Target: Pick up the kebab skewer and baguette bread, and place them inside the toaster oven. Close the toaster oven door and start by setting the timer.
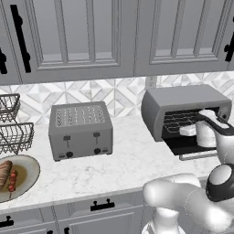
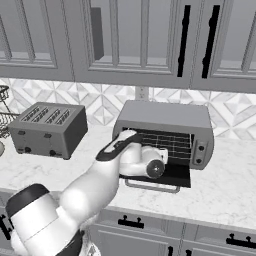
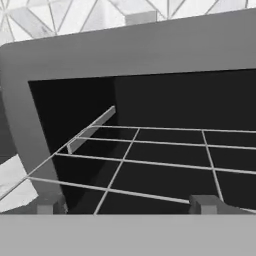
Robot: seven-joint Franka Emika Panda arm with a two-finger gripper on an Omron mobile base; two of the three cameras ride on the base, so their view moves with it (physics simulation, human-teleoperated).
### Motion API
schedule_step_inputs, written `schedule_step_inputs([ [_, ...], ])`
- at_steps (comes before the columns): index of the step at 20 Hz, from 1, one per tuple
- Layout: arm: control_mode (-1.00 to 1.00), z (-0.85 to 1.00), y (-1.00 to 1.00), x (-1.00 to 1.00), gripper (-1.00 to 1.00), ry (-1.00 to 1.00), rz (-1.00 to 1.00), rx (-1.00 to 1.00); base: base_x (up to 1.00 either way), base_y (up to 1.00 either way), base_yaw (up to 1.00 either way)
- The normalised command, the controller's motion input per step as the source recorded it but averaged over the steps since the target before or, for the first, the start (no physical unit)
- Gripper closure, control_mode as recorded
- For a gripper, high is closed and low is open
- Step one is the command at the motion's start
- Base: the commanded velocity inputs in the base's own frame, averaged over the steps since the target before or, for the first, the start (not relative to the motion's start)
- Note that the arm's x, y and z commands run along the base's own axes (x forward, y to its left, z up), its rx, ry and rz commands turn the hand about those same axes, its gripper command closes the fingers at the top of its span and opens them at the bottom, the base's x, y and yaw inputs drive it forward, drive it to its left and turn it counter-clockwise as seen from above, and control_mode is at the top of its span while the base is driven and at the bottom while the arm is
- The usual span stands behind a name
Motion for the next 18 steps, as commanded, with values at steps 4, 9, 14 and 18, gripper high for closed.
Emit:
schedule_step_inputs([
  [4, -1.00, 0.00, -0.19, -1.00, -1.00, 0.29, 0.00, 0.00, 0.00, 0.00, 0.00],
  [9, -1.00, 0.11, -0.22, -1.00, -1.00, 0.32, 0.00, 0.00, 0.00, 0.00, 0.00],
  [14, -1.00, 0.88, -0.26, -0.99, -1.00, 0.24, 0.00, 0.01, 0.00, 0.00, 0.00],
  [18, -1.00, 0.95, -0.33, -0.86, -1.00, 0.16, 0.00, 0.00, 0.00, 0.00, 0.00],
])
